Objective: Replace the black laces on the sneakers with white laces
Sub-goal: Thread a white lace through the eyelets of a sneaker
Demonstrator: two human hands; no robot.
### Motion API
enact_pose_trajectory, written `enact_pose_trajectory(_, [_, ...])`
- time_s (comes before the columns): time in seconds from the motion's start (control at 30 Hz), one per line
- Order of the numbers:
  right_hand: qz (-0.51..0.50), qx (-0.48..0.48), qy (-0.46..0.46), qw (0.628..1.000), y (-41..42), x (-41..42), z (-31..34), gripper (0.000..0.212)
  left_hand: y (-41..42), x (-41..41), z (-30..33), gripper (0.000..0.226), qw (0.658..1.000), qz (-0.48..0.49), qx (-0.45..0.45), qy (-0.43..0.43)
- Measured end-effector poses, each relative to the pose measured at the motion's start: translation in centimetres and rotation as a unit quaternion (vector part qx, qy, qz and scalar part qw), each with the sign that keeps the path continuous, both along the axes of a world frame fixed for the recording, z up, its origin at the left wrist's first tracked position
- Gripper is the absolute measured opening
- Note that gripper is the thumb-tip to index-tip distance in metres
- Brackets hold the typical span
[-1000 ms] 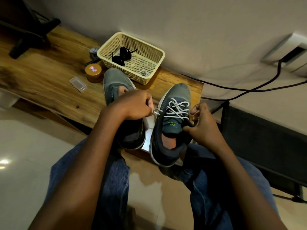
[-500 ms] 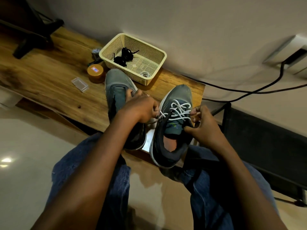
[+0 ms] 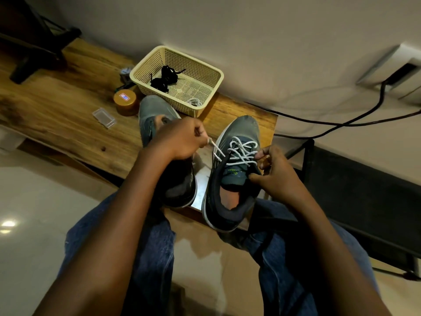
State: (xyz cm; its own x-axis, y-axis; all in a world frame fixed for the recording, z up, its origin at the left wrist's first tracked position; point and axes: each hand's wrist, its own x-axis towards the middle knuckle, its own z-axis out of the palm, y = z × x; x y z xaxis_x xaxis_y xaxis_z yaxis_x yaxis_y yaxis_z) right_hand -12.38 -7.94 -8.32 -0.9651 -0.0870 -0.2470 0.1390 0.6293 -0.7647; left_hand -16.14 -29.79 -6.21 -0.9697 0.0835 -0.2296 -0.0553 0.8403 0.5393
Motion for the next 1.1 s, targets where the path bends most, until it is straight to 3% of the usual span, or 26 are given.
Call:
enact_pose_trajectory(0.13, [0.004,-0.001,-0.021,1.000,0.1,0.0,0.2,0.036,-1.3,-0.3,-0.2,0.014,0.989,0.062,0.116,0.062])
enact_pose_trajectory(0.23, [0.005,0.013,-0.015,1.000,0.0,0.0,0.5,0.034,-1.1,-0.7,0.2,0.013,0.974,0.114,0.137,0.143])
enact_pose_trajectory(0.37, [0.003,0.008,-0.032,0.999,0.0,0.0,0.7,0.033,-0.9,-0.5,1.1,0.006,0.938,0.175,0.226,0.195])
enact_pose_trajectory(0.6, [-0.010,0.012,-0.037,0.999,0.0,0.1,0.9,0.033,0.9,0.2,2.1,0.014,0.908,0.151,0.310,0.238])
enact_pose_trajectory(0.7, [-0.016,0.017,-0.038,0.999,0.0,0.1,1.2,0.035,2.7,0.7,2.7,0.028,0.866,0.145,0.445,0.177])
enact_pose_trajectory(0.8, [-0.025,0.021,-0.051,0.998,0.0,0.1,1.4,0.034,4.2,1.0,3.0,0.024,0.804,0.148,0.570,0.079])
enact_pose_trajectory(0.87, [-0.039,0.013,-0.077,0.996,0.2,0.1,1.7,0.033,4.5,1.2,2.9,0.016,0.836,0.092,0.536,0.071])
enact_pose_trajectory(1.0, [-0.085,-0.097,-0.148,0.980,1.1,0.2,2.8,0.022,4.7,1.9,1.4,0.011,0.951,-0.045,0.300,0.058])
enact_pose_trajectory(1.1, [-0.108,-0.164,-0.173,0.965,1.6,0.3,3.3,0.009,5.4,2.4,0.6,0.017,0.984,-0.087,0.141,0.064])
